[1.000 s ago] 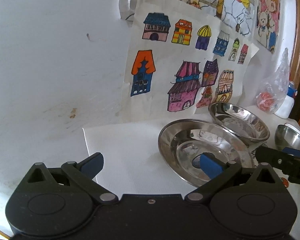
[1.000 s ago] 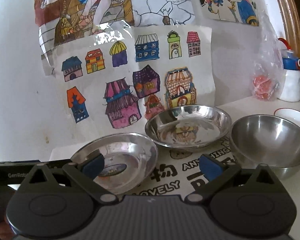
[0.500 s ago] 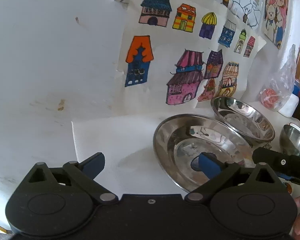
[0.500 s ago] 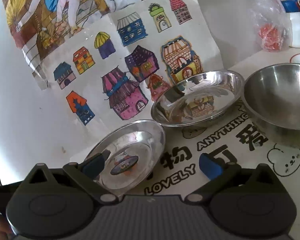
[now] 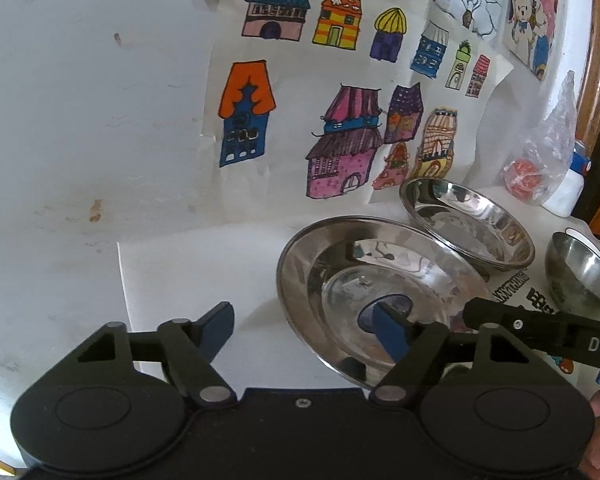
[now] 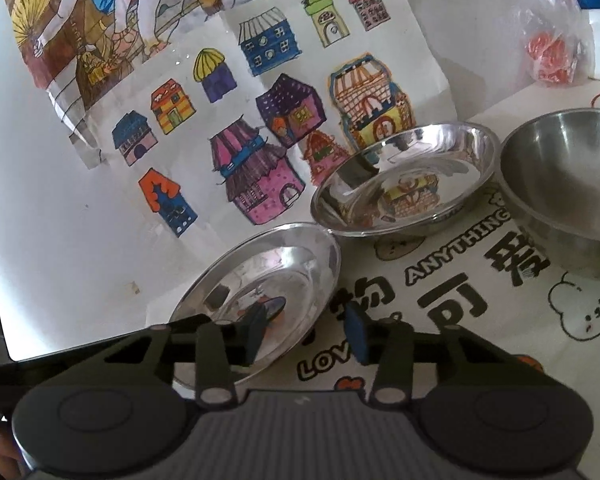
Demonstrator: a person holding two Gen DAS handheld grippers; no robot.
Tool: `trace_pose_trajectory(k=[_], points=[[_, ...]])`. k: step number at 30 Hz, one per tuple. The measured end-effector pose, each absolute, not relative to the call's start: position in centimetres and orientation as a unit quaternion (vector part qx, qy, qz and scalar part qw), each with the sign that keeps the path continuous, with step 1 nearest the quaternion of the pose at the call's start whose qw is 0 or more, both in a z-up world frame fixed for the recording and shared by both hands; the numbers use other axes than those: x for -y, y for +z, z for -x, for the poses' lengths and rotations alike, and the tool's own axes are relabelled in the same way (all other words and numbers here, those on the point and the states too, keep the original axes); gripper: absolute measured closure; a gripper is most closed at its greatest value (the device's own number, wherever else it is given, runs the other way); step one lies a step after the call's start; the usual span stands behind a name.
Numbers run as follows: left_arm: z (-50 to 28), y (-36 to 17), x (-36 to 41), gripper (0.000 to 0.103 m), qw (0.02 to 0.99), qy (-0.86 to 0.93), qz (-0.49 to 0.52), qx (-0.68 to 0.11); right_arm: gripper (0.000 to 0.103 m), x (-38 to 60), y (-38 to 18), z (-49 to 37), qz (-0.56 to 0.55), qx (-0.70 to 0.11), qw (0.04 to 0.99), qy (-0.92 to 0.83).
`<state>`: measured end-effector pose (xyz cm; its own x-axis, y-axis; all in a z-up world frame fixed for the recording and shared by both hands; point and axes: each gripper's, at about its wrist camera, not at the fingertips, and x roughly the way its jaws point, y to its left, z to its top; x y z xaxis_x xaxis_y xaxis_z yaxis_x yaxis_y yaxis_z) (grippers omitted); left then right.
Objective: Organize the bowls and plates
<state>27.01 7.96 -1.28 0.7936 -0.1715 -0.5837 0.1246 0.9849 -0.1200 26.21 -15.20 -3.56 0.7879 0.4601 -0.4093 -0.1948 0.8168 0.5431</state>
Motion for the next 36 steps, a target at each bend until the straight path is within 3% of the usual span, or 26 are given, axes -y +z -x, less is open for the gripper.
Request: trace_pose_trajectory(k=[4,6,9,36], points=[[-27.0,-1.3,-7.8,0.046,0.945,-0.081,0.036,-0.316,0.075,15.1,-3.5,-26.3,-0.242,-0.277,0.912,0.183],[-27.2,-1.4,-7.9,0.068,0.942,-0.078,0.041,-0.323,0.081,15.1,-3.6,-26.4,-0.244,-0.28,0.91,0.183],[-27.3,-1.4,-8.2,0.077,0.94,-0.075,0.063,-0.327,0.083,15.0,-3.6,-26.4,-0.243,-0.28,0.911,0.181],[-24.1,0.1,-8.5,0.08,0.953,-0.054,0.075,-0.287,0.084,13.7,-1.4,-23.3,-0.175,-0.212,0.943,0.186]])
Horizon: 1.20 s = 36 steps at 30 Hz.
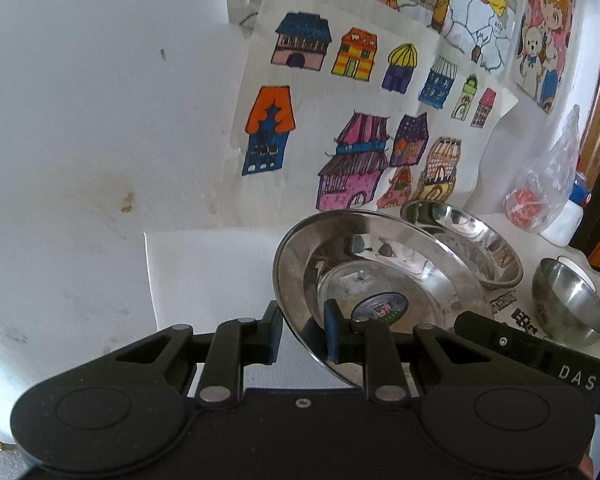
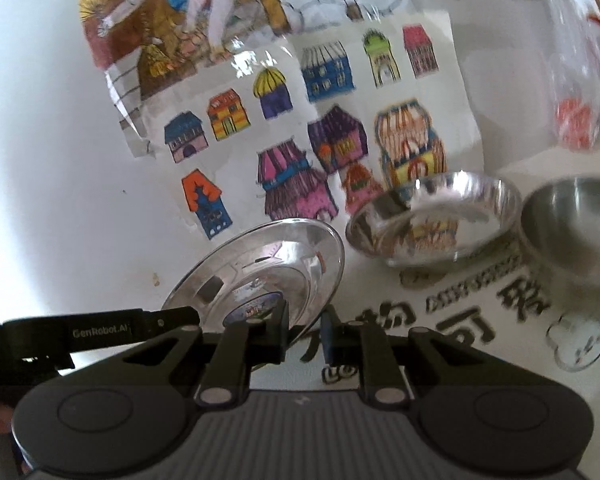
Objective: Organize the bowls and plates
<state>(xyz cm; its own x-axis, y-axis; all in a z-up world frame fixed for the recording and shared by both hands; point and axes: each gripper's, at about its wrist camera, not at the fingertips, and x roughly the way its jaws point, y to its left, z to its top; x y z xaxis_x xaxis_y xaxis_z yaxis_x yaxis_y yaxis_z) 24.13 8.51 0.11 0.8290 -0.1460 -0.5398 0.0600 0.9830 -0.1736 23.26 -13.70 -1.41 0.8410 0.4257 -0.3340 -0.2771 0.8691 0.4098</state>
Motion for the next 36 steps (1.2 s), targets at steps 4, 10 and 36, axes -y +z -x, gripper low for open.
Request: trace_pose_trajectory(k=[4,10,36], points=[[-24.4,0.9,-8.0,0.079,0.955,-0.056,0.082,-0.278,0.083,14.1,-0.3,-22.9,-0.158,-0.19,0.954,0.167],[-25.9,2.2,-6.0,0.079,0.959,-0.072,0.079,-0.264,0.083,16.0,0.6,-23.8,-0.161,-0.185,0.958,0.149],[-38.8,1.3,3.2,0.079,0.932,-0.116,0.083,-0.333,0.076,23.8,1.2,-34.0,-0.114,-0.273,0.95,0.096]])
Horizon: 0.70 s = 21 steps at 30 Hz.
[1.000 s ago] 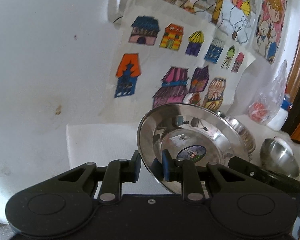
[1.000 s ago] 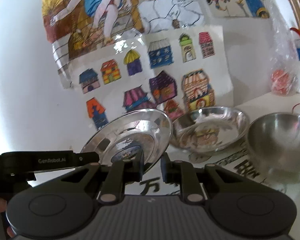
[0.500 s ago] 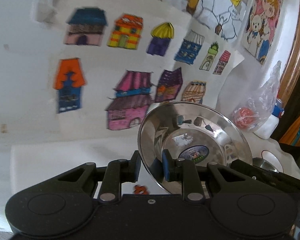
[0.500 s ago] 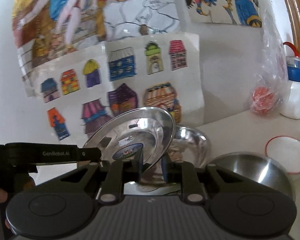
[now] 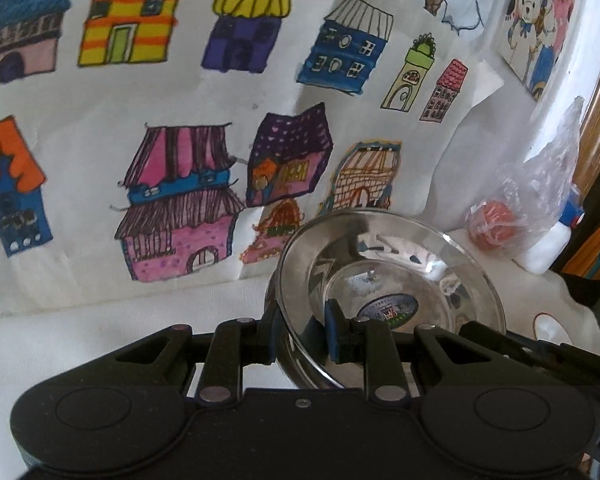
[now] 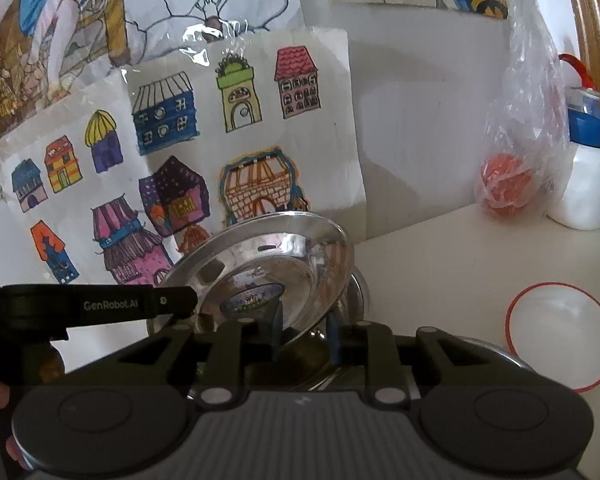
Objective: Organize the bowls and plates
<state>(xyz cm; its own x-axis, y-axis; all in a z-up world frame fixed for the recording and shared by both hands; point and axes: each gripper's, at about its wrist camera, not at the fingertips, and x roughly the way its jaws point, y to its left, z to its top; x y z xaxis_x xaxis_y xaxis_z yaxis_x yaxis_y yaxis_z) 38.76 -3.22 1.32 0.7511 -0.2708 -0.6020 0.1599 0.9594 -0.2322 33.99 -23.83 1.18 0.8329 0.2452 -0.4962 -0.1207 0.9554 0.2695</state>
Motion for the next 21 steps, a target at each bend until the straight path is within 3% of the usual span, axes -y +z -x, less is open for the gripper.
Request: trace_pose_trajectory(k=[21], points=[[-38.6,1.4,5.7,0.075,0.94,-0.099,-0.002,-0.328,0.068,23.3,1.5,-34.3,-0.079,-0.294,0.948,0.089]])
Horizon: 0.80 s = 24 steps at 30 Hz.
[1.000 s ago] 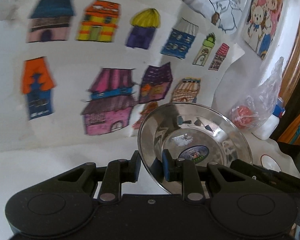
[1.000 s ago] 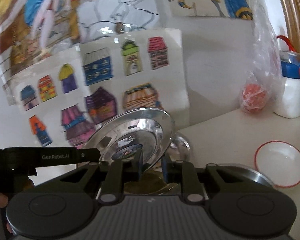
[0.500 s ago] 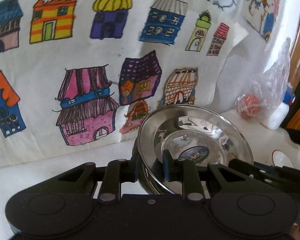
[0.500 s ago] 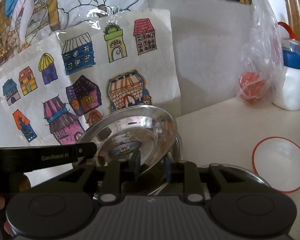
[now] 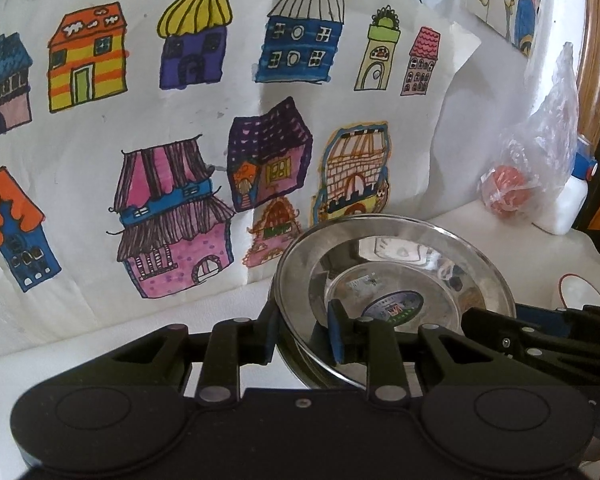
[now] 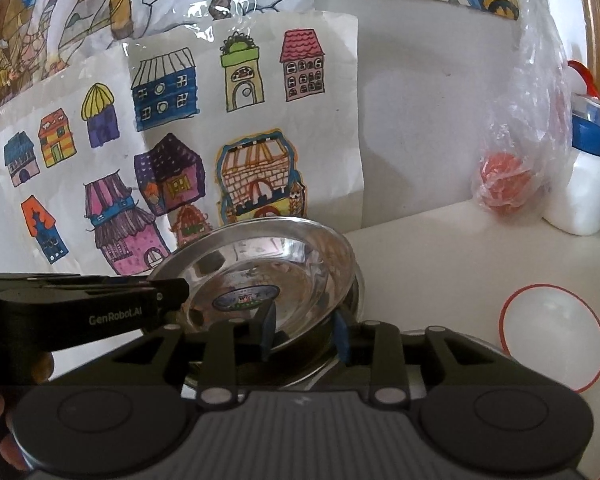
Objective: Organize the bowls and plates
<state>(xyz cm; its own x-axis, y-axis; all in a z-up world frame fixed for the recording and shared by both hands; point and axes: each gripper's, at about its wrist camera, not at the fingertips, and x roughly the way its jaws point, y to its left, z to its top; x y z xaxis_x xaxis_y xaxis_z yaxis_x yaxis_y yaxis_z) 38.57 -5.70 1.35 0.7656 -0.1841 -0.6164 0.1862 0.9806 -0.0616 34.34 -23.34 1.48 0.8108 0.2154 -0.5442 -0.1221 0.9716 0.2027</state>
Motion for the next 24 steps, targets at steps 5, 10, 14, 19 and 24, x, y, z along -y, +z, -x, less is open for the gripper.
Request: trace_pose_trajectory(k=[5,10,14,19,24], points=[[-38.8,1.3,5.4,0.074,0.938,-0.092,-0.004,-0.333,0.068,22.9,1.3,-34.4,-0.059,-0.297,0.948,0.096],[-39.2,0.8,4.7,0.074,0.933,-0.091,0.015,-0.347,0.068,22.4,1.2,-34.4,-0.033,-0.292,0.951,0.095],[-38.9,0.7,4.7,0.074,0.934,-0.09,0.013,-0.346,0.064,22.4,1.2,-34.4,-0.024,-0.288,0.953,0.092],[-38.5,0.7,4.9,0.075,0.937,-0.086,0.001,-0.339,0.057,21.9,1.4,-34.0,0.021,-0.266,0.961,0.077],[-38.1,1.4,5.0,0.075,0.942,-0.084,-0.014,-0.325,0.038,22.7,1.8,-33.3,0.017,-0.252,0.965,0.07]])
